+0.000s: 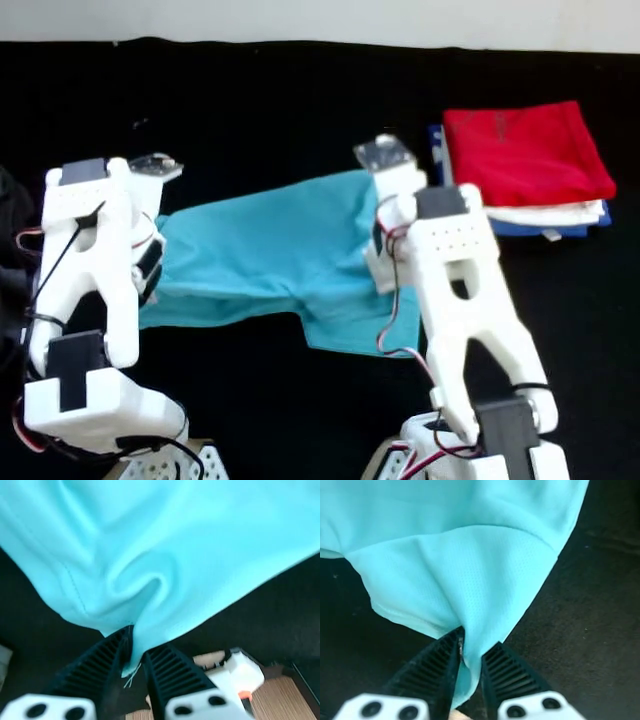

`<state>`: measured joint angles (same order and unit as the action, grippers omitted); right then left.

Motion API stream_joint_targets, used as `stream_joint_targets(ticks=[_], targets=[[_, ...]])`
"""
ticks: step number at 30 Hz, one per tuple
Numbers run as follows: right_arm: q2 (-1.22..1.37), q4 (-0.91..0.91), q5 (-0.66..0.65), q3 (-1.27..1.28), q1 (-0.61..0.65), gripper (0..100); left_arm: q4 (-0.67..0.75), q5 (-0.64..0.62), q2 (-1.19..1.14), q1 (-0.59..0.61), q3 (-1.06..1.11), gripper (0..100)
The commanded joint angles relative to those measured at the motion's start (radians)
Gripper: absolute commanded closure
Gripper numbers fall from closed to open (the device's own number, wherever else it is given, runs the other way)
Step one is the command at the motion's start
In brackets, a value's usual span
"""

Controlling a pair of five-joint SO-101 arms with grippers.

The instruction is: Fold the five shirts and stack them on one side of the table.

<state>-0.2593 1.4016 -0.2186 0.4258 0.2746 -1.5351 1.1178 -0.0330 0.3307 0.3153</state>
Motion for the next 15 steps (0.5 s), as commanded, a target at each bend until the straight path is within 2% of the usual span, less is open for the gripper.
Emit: stream_joint_targets(ticks=[1,11,15], targets=[[-0.050,-0.045,-0.011,0.064,-0.018,99.3,0.051,0.015,0.051,0.007,0.045,99],[-0.062,-0.031,-0.014,0.068,-0.021,99.3,0.052,0.021,0.054,0.008,0.068,99],[-0.159,-0.007,-0.014,0.042,-0.019,99.3,0.043,0.017,0.054,0.022,0.027,99]])
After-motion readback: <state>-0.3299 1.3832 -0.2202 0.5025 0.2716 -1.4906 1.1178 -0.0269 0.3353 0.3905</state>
